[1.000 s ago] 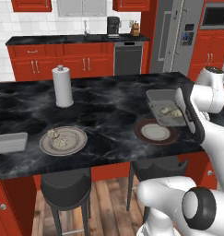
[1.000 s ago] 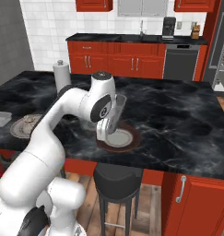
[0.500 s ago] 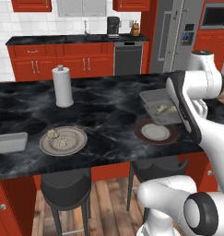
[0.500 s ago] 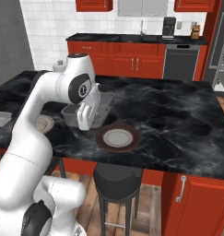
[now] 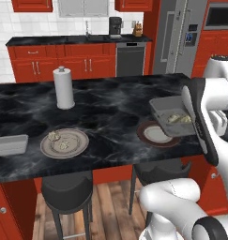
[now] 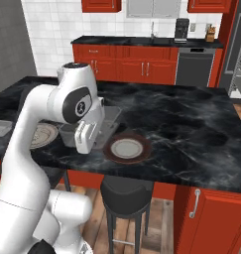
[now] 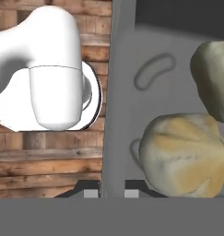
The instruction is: Place two dumplings into each of the tupperware containers and then place the containers in the fridge.
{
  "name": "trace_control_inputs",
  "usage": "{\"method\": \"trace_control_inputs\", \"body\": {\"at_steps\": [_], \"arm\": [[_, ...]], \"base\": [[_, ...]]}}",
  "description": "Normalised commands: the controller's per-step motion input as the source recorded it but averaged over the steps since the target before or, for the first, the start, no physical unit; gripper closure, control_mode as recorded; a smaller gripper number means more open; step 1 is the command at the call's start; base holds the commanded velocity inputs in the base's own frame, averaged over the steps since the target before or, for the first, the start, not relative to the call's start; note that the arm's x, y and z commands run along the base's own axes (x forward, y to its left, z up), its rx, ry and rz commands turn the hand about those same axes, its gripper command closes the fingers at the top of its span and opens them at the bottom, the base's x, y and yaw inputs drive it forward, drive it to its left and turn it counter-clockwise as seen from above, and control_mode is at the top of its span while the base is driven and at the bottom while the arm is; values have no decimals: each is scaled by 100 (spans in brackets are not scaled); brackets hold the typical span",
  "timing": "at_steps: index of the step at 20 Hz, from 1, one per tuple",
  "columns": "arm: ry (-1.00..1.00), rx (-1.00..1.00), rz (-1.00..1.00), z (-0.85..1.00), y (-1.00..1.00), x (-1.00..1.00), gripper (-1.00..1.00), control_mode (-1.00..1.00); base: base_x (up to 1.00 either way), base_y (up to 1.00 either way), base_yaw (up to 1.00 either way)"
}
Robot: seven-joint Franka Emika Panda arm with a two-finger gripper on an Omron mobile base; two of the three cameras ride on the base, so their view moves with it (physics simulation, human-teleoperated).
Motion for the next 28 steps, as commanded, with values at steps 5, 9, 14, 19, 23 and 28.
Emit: {"method": "trace_control_inputs", "body": {"at_steps": [5, 9, 14, 19, 23, 28], "arm": [[-1, 0, 0, 2, 3, -18, 100, -100], [0, 0, 0, 2, 0, -11, 100, 100], [0, 0, 0, 0, 0, 0, 100, 100], [0, 0, 0, 0, 0, 0, 100, 100], [0, 0, 0, 0, 0, 0, 100, 100], [0, 0, 0, 0, 0, 0, 100, 100]], "base": [[0, 0, 0], [-12, -1, 0], [-98, -81, 0], [-21, -100, -3], [19, -100, -5], [33, -100, -2]]}}
